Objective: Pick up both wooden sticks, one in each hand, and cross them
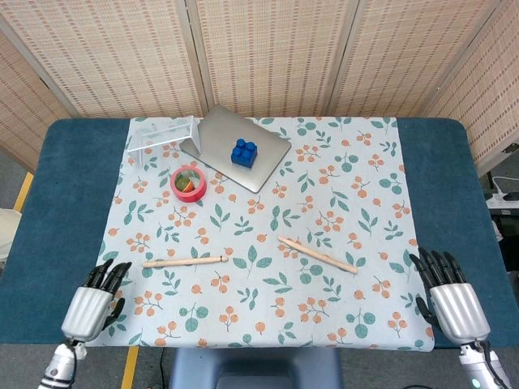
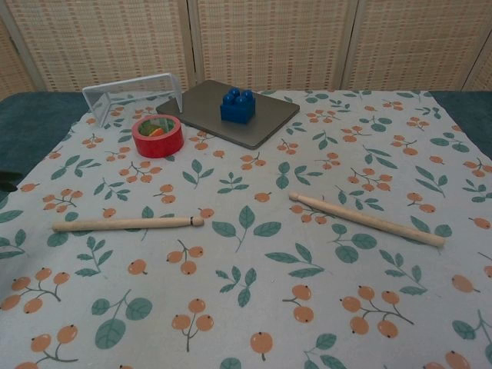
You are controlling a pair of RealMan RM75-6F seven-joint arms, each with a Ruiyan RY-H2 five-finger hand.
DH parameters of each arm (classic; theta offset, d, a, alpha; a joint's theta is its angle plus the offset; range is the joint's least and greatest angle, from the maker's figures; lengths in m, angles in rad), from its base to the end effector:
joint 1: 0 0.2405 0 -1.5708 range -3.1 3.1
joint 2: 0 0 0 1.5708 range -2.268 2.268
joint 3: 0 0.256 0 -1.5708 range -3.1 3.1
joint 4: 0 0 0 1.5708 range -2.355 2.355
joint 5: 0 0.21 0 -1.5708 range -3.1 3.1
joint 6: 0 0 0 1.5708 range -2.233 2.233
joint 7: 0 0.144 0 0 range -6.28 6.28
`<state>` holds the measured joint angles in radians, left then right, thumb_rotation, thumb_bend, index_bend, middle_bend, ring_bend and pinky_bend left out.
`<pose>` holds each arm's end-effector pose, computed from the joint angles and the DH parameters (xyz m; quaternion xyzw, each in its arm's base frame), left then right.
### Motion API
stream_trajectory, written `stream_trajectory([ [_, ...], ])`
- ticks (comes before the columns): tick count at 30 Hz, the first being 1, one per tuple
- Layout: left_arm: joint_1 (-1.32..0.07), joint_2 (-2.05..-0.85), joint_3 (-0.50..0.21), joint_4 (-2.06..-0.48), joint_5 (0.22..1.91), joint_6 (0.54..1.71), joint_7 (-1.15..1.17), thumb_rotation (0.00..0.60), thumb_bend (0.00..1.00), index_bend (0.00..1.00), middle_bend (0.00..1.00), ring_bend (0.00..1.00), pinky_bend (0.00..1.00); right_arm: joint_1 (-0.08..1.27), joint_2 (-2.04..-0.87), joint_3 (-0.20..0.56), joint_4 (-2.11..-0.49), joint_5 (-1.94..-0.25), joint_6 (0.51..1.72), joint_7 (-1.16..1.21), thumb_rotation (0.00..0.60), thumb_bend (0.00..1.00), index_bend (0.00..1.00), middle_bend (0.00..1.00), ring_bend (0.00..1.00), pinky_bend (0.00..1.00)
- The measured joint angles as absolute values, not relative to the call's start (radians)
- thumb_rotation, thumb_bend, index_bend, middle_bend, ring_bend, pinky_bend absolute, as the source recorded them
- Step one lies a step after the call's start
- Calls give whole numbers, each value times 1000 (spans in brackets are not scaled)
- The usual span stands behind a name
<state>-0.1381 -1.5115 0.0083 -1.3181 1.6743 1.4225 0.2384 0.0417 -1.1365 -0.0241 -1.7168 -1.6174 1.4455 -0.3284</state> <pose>-0.2904 0.1815 0.0299 -0.7034 -0.3088 -0.3637 0.5270 -0.2861 -0.1493 0.1247 0.6823 -0.3344 0.3095 0.5718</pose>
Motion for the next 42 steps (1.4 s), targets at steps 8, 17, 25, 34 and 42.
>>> stream_trajectory([
  [8,-262,-1649,-46,-1237,1649,1309,333,600,468,112,181,89,163,85,-1174,5,-1736,-1625,1418,-428,600,335,0,0,0,0],
  [17,-315,-1716,-54,-1170,1637,1244,421,600,465,223,278,147,161,102,-1187,6,-1749,-1619,1388,-483,600,329,0,0,0,0],
  [25,-366,-1826,-71,-1011,1610,1212,512,600,446,272,336,196,167,123,-1191,12,-1760,-1552,1335,-530,600,329,0,0,0,0],
  [34,-392,-1896,-64,-877,1597,1230,512,600,445,576,565,299,168,138,-1193,13,-1742,-1505,1307,-530,600,329,0,0,0,0],
  [42,-397,-1924,-49,-816,1604,1282,504,600,454,698,721,399,168,141,-1193,6,-1752,-1501,1308,-551,600,329,0,0,0,0],
])
